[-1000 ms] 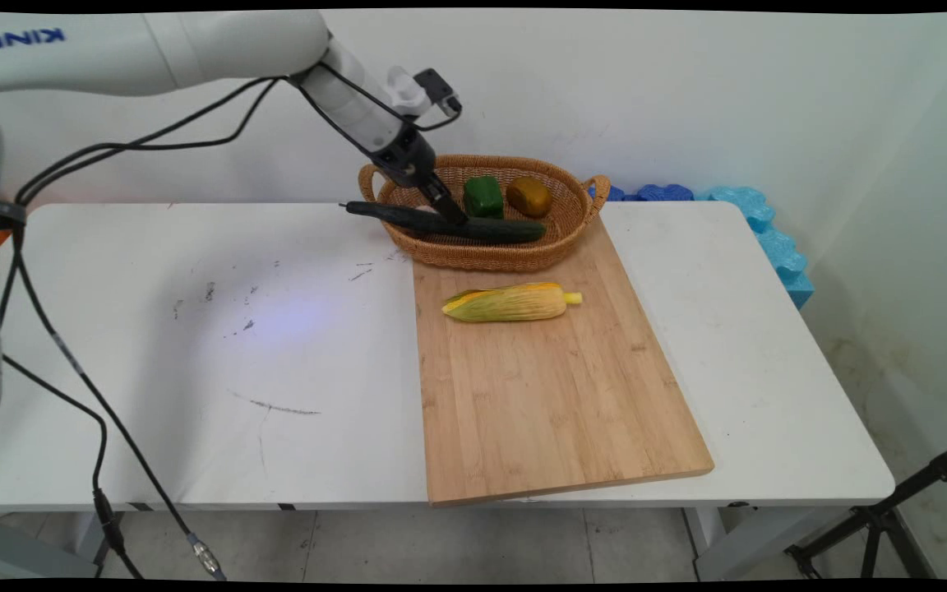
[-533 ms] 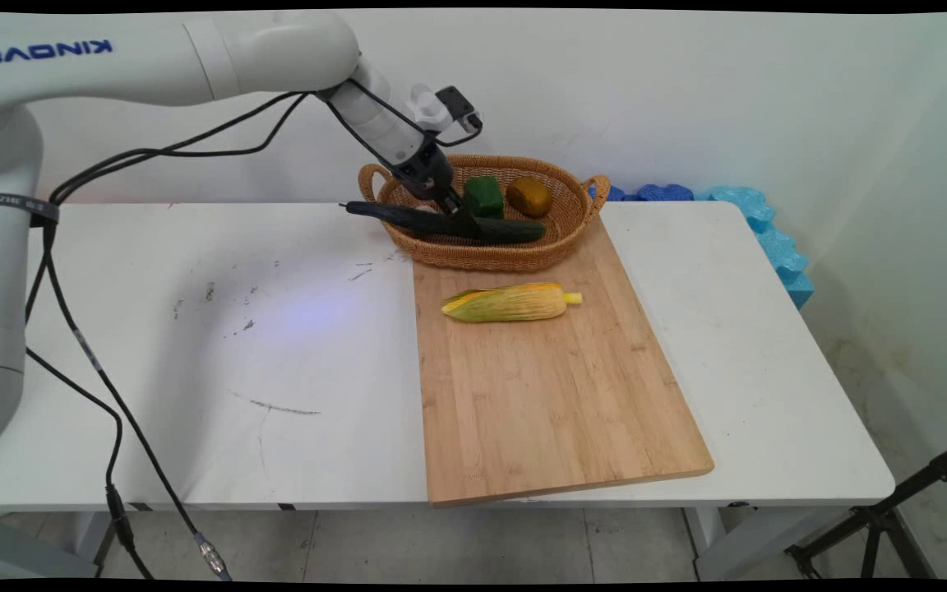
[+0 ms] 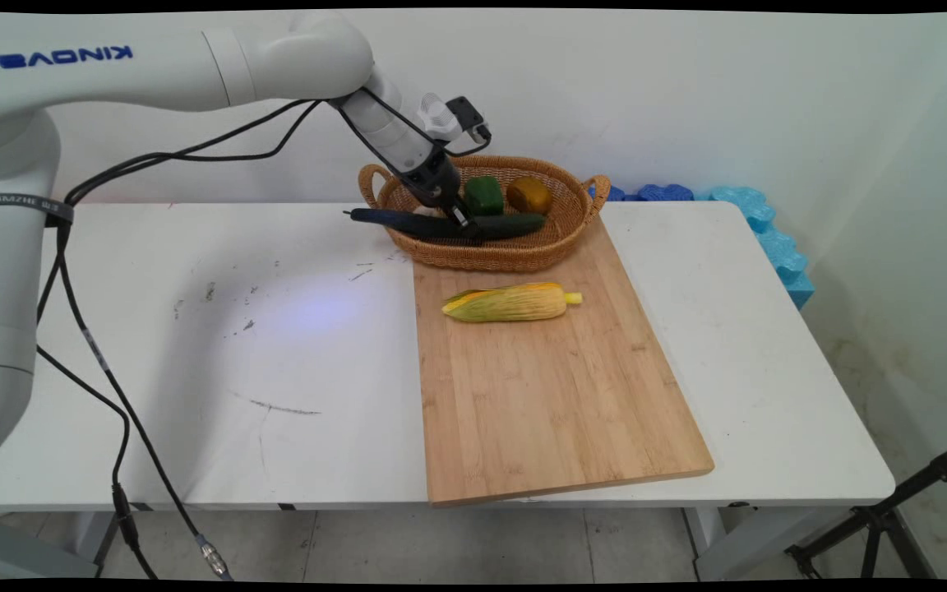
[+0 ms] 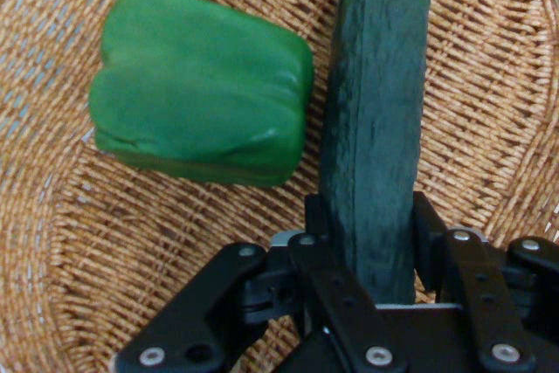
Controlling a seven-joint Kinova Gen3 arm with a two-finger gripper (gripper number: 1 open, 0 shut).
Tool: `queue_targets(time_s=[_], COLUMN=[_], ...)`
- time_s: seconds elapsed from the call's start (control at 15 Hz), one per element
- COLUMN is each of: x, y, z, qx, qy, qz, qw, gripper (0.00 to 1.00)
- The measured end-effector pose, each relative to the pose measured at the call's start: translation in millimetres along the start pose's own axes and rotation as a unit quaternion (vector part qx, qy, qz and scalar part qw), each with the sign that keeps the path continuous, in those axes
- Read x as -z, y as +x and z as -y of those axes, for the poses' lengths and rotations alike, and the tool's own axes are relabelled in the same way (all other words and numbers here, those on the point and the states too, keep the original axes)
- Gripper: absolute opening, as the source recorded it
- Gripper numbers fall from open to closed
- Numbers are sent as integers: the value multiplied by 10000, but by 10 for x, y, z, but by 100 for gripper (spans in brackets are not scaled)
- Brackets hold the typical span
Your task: Place the picked object on the cutting board
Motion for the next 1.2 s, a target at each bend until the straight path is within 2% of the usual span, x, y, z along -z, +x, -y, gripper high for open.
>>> queue_targets(time_s=[0.47, 0.93, 1.2], x=[171, 703, 987], y=[82, 93, 43], z=[-52, -169, -335], qx=[-201, -220, -101], qy=[-16, -21, -161], qz=[-135, -414, -544], qw=[9997, 9989, 9983], gripper=[0, 0, 0])
